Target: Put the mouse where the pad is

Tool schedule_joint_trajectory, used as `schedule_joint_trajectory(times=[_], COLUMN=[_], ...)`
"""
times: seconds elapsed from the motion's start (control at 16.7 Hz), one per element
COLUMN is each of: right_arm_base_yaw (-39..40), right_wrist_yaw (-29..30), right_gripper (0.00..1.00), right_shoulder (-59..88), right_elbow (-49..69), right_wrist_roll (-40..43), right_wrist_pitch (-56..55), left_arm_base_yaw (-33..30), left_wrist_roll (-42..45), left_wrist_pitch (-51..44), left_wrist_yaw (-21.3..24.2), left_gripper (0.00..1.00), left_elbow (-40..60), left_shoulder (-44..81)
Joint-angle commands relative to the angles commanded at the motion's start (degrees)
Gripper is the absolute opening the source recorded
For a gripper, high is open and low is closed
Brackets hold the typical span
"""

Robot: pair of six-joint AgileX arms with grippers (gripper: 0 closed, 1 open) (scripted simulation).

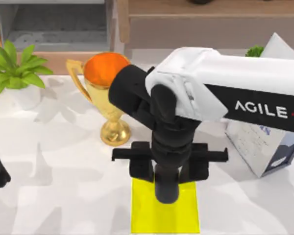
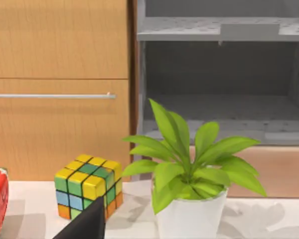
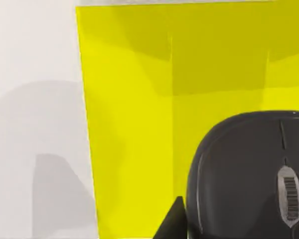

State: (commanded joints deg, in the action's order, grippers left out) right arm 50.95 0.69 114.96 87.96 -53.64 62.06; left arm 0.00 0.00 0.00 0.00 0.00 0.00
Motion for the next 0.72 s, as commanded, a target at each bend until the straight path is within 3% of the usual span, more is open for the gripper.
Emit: schedule_joint_trajectory(times=[0.72], right_arm_base_yaw=[0.25], right_wrist_yaw=[0.15], right_gripper=[0.0], right_shoulder=[1.98], right_elbow=[-4.1], right_wrist_roll=[-0.12], right_wrist_pitch=[-6.14], left_arm_base_yaw=[0.0], left_wrist_roll=[0.0], left_wrist_pitch=[0.0], left_wrist_yaw=[0.0], left_gripper=[1.0], left_elbow=[0.0], left_shoulder=[0.0])
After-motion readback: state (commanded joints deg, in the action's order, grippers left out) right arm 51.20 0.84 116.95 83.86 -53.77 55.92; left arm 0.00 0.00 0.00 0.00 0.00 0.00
